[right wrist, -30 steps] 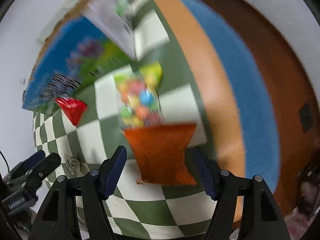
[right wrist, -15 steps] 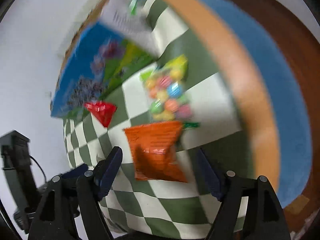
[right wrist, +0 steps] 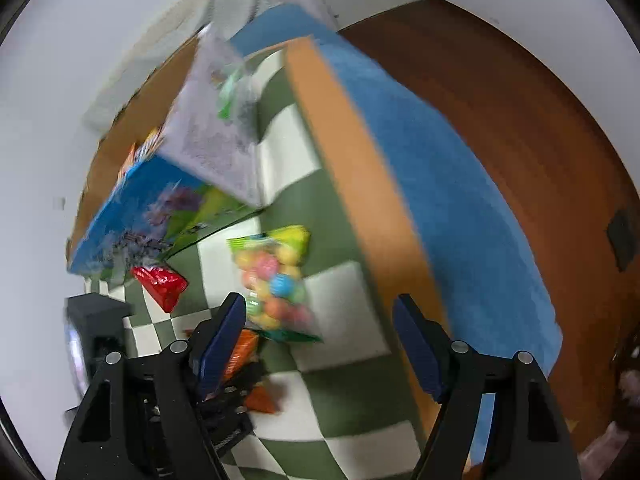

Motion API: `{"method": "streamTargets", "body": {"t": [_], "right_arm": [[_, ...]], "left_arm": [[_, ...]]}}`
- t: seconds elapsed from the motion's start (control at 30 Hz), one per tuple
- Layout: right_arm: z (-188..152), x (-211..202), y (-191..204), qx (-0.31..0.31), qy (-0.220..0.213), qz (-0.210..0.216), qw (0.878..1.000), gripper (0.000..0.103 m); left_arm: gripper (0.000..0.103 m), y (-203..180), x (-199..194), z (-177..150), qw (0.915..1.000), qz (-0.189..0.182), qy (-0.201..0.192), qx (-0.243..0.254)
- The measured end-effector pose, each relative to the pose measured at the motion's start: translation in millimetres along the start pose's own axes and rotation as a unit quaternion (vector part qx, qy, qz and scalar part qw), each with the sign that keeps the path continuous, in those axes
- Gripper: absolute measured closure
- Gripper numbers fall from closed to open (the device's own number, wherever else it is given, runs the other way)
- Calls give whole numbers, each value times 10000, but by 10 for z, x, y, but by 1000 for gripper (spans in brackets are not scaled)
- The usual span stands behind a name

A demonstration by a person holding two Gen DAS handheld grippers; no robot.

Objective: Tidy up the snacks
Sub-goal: 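Grasp the orange snack bag with the left tool while the right tool grasps the candy-ball bag, then carry both bags into the box and open both tools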

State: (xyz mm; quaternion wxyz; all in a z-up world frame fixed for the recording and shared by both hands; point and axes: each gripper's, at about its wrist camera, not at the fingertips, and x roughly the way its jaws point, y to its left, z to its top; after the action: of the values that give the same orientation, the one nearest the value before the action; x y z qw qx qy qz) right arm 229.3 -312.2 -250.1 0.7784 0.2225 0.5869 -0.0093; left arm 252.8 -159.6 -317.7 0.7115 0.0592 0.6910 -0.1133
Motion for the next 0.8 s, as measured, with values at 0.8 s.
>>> {"method": "streamTargets", "body": {"t": [0.8], "right_arm": [[-514, 757, 444, -1221, 889, -710, 9860, 51]], "left_arm": [[59, 353, -3, -83, 9978, -207, -195, -596]]}}
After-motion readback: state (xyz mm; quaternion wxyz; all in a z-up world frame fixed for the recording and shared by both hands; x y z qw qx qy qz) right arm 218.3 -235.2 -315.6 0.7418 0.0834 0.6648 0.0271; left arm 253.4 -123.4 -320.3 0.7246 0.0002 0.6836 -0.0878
